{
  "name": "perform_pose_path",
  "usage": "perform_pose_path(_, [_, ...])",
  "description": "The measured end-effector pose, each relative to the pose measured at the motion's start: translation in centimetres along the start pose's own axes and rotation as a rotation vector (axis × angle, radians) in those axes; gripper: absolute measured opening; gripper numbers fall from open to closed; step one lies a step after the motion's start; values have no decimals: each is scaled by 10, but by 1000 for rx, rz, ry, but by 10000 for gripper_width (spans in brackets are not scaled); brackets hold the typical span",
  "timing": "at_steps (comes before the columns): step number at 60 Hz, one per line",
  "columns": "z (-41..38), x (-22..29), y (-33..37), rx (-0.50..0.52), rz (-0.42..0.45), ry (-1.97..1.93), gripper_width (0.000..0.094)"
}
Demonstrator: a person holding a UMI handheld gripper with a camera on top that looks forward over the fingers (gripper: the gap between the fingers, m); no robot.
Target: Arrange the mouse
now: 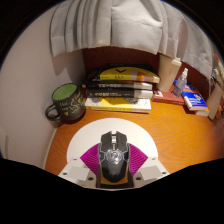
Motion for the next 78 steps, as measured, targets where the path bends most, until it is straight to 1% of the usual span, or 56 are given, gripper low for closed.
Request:
perform_pose_path(1, [0, 4, 0, -6, 28, 9, 316])
perform_pose_path(2, [0, 3, 0, -12, 33, 18, 318])
perform_pose_path(3, [0, 2, -1, -15, 28, 25, 367])
perform_pose_path(4, [0, 2, 0, -19, 24, 27, 371])
perform_pose_path(5, [0, 3, -1, -21, 28, 23, 374])
perform_pose_path(6, [0, 2, -1, -23, 23, 16, 332])
perform_pose_path(7, [0, 2, -1, -24, 23, 8, 393])
perform_pose_path(8, [0, 2, -2, -23, 23, -1, 351])
perform_pose_path(9, [0, 3, -2, -23, 22, -8, 417])
perform_pose_path(17, [0, 3, -3, -22, 2, -4, 506])
perform_pose_path(18, [0, 3, -2, -19, -2, -7, 532])
perform_pose_path(22, [4, 9, 8, -26, 9, -25, 686])
perform_pose_path(24, [6, 14, 18, -22, 24, -31, 739])
perform_pose_path(26, [10, 20, 30, -18, 46, -35, 761])
perform_pose_path(30, [16, 31, 59, -2, 89, -40, 769])
perform_pose_path(35, [32, 40, 106, 8, 136, -38, 838])
perform_pose_path(43, [68, 38, 188, 4, 220, -29, 844])
perform_pose_path(51, [108, 12, 258, -33, 272, -34, 835])
perform_pose_path(58, [139, -18, 304, -42, 289, -40, 834])
perform_pose_path(65, [165, -48, 336, -83, 307, -31, 833])
perform_pose_path(78, [193, -88, 365, -95, 300, -57, 832])
Point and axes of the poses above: the point between the fingertips, and its own axes, seen from behind it with the camera up: z to the right, x up, y backward, against the way the camera looks, the point moved 7 cm from there along y, backward, against the way the camera looks, and after that the axes turned 3 degrees about x, right-handed, at the moved point
